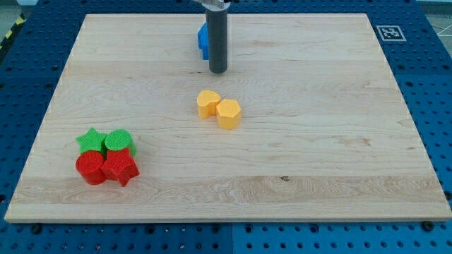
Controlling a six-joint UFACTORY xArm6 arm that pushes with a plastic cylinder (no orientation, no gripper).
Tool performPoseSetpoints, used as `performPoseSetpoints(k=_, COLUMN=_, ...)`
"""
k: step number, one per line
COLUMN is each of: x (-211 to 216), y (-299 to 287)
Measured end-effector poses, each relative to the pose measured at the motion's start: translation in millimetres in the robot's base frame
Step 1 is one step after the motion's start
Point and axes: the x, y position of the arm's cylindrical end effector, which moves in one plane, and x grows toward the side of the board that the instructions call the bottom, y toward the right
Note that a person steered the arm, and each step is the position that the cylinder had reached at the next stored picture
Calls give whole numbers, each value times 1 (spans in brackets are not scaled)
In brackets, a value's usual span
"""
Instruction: Move the yellow hexagon to the blue cube
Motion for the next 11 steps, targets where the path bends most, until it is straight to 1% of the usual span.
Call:
performPoseSetpoints(k=2, x=6, y=17)
performPoseSetpoints(k=3, x=9, y=41)
performPoseSetpoints(k=5, x=62, y=75)
performPoseSetpoints(k=6, x=81, y=84)
performPoseSetpoints(k=7, x=108, y=85)
performPoseSetpoints(k=8, x=143, y=82)
performPoseSetpoints(k=9, x=151, y=58)
performPoseSetpoints(k=10, x=145, y=39)
performPoseSetpoints(k=11, x=140, y=34)
